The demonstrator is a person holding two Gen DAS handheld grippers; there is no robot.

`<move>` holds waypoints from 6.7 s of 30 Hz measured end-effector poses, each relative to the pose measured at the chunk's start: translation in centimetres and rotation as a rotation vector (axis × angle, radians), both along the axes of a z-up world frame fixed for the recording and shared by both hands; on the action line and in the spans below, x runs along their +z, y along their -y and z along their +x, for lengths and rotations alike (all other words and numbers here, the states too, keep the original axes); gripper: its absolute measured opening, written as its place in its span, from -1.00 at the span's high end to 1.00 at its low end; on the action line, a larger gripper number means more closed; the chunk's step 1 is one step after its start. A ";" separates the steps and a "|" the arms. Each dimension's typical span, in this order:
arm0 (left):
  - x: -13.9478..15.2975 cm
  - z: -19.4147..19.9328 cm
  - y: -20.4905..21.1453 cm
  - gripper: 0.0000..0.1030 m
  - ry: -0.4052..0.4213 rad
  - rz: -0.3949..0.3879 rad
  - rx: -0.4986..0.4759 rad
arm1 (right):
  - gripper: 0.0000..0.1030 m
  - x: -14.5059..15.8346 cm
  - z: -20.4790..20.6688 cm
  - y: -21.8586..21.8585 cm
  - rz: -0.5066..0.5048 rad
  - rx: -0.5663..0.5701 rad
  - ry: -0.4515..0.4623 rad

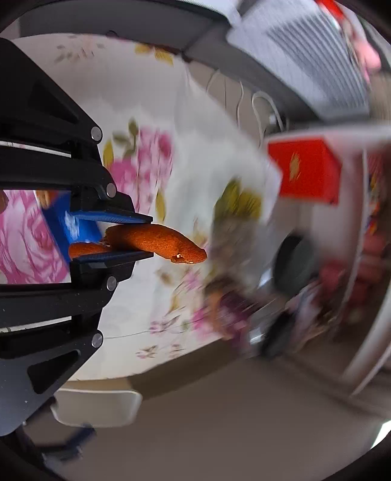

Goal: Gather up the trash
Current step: 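Grasp the long orange peel with the left tool while the right tool grasps the small orange peel, then carry both orange peels over the wastebasket while opening both tools, then grasp the dark blue box on the table with the left tool, then carry the dark blue box over the wastebasket and open the left tool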

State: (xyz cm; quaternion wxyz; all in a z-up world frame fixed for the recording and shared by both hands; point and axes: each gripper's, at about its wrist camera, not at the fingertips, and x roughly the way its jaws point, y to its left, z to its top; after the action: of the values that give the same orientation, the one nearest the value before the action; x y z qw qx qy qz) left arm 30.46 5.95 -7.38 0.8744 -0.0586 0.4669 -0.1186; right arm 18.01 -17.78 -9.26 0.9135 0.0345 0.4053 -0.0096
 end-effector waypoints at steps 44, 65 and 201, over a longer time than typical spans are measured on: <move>3.6 -9.4 -17.8 0.67 0.173 -0.063 0.312 | 0.59 5.0 4.5 -20.0 0.055 0.388 0.191; 2.8 -10.5 -5.3 0.67 0.295 0.133 0.181 | 0.59 4.6 0.5 -8.6 0.074 0.212 0.243; 3.2 -8.1 10.2 -0.13 0.209 -0.210 -0.132 | -0.86 3.9 -4.3 13.3 0.039 -0.410 0.102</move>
State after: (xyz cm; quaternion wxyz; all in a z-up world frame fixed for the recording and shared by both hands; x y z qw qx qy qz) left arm 22.35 -4.25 -4.20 0.8976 -0.1059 0.3612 -0.2295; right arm 13.73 -31.08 -5.40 0.9109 0.1343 0.3430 -0.1858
